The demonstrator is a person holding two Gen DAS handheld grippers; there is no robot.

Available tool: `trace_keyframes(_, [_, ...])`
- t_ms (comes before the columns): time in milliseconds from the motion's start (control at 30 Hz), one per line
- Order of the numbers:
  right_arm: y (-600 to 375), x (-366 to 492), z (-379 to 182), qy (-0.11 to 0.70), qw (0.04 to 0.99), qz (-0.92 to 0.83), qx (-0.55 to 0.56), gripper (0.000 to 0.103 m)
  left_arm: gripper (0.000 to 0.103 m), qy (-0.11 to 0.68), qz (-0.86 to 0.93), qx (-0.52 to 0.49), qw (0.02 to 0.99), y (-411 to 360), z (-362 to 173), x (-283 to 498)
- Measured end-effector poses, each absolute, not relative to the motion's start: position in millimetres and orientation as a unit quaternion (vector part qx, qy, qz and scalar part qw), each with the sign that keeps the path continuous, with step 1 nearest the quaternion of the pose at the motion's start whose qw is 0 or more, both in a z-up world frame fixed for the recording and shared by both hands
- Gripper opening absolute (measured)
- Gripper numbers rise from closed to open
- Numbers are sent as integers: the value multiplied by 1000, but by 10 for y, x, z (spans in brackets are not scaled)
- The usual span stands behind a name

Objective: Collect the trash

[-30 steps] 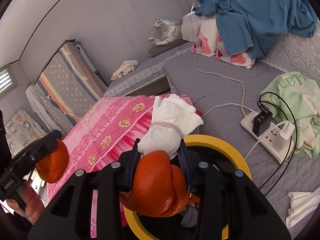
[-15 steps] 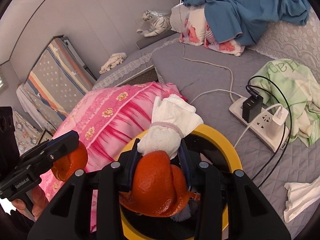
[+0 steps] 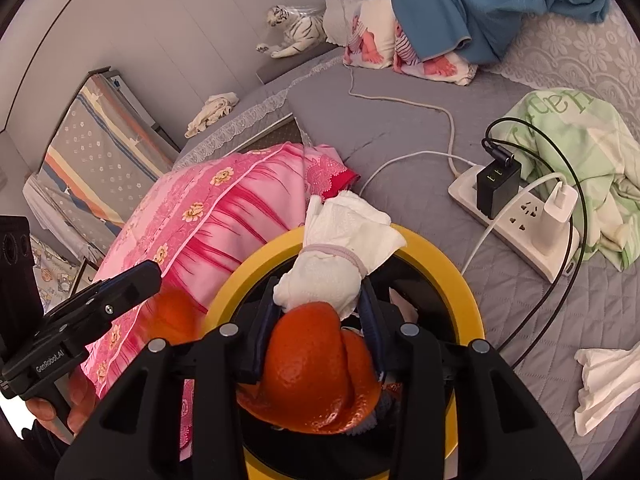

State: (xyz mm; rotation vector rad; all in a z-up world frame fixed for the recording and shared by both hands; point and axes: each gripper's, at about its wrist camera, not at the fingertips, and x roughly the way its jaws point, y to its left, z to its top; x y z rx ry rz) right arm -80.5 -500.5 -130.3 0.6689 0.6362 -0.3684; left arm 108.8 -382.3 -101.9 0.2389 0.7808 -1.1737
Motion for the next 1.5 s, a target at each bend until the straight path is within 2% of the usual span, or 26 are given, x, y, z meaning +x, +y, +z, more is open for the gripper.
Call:
trace_keyframes(67, [-5023, -797, -1293, 304, 878, -181, 321, 43, 38, 360, -538, 102, 755, -3794, -1000, 1107])
trace_keyframes(100, [-5038, -806, -1291, 302, 877, -184, 324, 46, 51, 361, -535, 96, 758, -3770, -988, 1123])
trace_keyframes(133, [-5057, -810, -1285, 300, 876, -185, 330, 48, 56, 360, -530, 91, 762, -3747, -979, 1143])
trace_keyframes(200, [-5087, -843, -1265, 294, 874, -191, 338, 51, 56, 362, -525, 79, 766, -3680, -957, 1199])
trace_keyframes(667, [-4811, -711, -937, 286, 887, -178, 316, 51, 56, 336, -486, 31, 806, -2947, -676, 1428])
trace_keyframes(1067, [-4071, 9, -764, 311, 912, -132, 234, 51, 56, 309, -360, -14, 880, -1610, -599, 1749])
trace_keyframes(1233, [-3609, 381, -754, 324, 919, -72, 212, 58, 56, 305, -297, -26, 904, -1024, -591, 1801])
trace_keyframes(1267, [-3507, 442, -745, 326, 921, -61, 206, 59, 57, 304, -288, -28, 908, -927, -587, 1789])
trace_keyframes(1333, [-3261, 582, -715, 328, 924, -34, 192, 64, 67, 301, -267, -35, 915, -704, -578, 1759])
trace_keyframes(1500, [-2743, 775, -606, 325, 932, 15, 158, 79, 85, 276, -215, -70, 934, -213, -515, 1603])
